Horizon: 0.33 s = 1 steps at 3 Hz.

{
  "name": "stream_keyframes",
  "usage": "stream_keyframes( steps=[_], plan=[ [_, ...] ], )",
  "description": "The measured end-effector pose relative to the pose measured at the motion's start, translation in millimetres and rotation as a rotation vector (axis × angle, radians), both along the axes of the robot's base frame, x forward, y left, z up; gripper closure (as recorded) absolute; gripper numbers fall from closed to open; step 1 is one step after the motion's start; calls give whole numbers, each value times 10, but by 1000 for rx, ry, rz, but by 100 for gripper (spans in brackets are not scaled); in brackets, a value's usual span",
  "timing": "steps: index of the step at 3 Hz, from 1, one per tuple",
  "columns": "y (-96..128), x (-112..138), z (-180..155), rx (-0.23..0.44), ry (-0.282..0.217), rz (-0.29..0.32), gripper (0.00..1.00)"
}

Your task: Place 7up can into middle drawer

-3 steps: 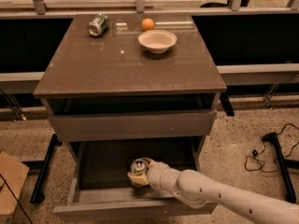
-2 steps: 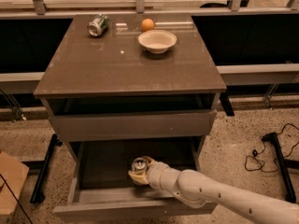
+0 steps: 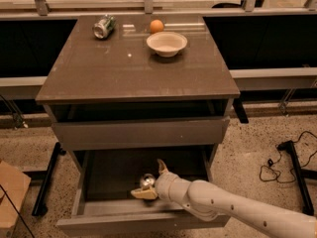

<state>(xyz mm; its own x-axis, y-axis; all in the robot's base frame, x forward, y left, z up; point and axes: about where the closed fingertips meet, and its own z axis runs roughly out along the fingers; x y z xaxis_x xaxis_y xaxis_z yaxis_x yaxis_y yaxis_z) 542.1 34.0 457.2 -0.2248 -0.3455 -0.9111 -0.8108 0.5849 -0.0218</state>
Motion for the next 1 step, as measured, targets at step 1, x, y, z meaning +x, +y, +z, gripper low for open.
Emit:
stream_keyframes(
  steps=[1],
  plan=[
    [0, 0, 0, 0, 0, 0, 0]
  ],
)
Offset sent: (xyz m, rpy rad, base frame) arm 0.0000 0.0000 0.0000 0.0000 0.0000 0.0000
